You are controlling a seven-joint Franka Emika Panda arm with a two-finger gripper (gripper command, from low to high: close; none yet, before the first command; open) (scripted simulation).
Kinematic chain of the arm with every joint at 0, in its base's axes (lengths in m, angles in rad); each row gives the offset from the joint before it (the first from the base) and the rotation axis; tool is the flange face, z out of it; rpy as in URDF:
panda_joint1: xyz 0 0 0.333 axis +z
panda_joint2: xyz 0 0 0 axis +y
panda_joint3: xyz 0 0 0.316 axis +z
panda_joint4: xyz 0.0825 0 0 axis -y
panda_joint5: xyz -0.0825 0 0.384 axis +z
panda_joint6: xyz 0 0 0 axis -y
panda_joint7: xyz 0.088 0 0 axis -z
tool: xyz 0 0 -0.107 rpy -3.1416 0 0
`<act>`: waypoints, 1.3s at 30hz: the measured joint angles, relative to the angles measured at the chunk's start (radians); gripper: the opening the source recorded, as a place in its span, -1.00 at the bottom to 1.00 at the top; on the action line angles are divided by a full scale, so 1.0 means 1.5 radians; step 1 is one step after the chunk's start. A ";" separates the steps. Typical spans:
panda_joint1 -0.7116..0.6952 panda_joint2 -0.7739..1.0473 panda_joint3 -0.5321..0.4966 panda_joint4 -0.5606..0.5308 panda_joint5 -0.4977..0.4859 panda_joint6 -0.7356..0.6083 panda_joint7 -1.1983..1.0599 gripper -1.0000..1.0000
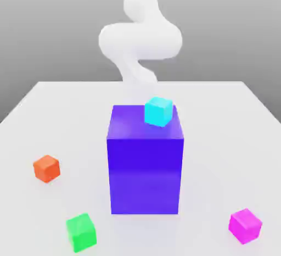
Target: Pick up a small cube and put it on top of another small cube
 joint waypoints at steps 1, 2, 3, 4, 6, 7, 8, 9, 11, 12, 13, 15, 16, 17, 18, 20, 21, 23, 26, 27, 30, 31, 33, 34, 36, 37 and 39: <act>-0.002 0.026 0.012 -0.002 -0.006 0.009 0.006 0.00; -0.003 0.051 0.023 -0.005 -0.013 0.017 0.011 0.00; -0.004 0.076 0.034 -0.007 -0.020 0.026 0.017 0.00; -0.005 0.100 0.045 -0.010 -0.026 0.034 0.023 0.00; -0.006 0.149 0.066 -0.014 -0.041 0.050 0.035 0.00; -0.006 0.173 0.076 -0.016 -0.049 0.059 0.041 0.00; -0.006 0.197 0.085 -0.019 -0.056 0.067 0.047 0.00; -0.005 0.221 0.095 -0.021 -0.064 0.075 0.054 0.00; -0.002 0.270 0.112 -0.026 -0.080 0.091 0.067 0.00; 0.000 0.294 0.120 -0.028 -0.088 0.099 0.074 0.00; 0.002 0.319 0.128 -0.030 -0.096 0.107 0.080 0.00; 0.007 0.367 0.142 -0.035 -0.112 0.123 0.093 0.00; 0.011 0.391 0.147 -0.037 -0.119 0.131 0.099 0.00; 0.018 0.415 0.153 -0.039 -0.126 0.140 0.105 0.00; 0.025 0.440 0.158 -0.042 -0.133 0.148 0.110 0.00; 0.042 0.487 0.164 -0.046 -0.143 0.165 0.120 0.00; 0.049 0.511 0.166 -0.049 -0.147 0.173 0.123 0.00; 0.060 0.557 0.171 -0.054 -0.151 0.191 0.128 0.00; 0.075 0.625 0.185 -0.062 -0.149 0.218 0.129 0.00; 0.081 0.647 0.191 -0.065 -0.146 0.228 0.128 0.00; 0.105 0.718 0.174 -0.057 -0.171 0.272 0.148 0.00; 0.117 0.742 0.160 -0.052 -0.185 0.290 0.159 0.00; 0.141 0.786 0.132 -0.042 -0.209 0.322 0.177 -1.00; 0.141 0.786 0.132 -0.042 -0.209 0.322 0.177 -1.00; 0.141 0.786 0.132 -0.042 -0.210 0.322 0.177 -1.00; 0.141 0.786 0.132 -0.042 -0.210 0.322 0.177 -1.00; 0.146 0.795 0.126 -0.040 -0.215 0.330 0.181 -1.00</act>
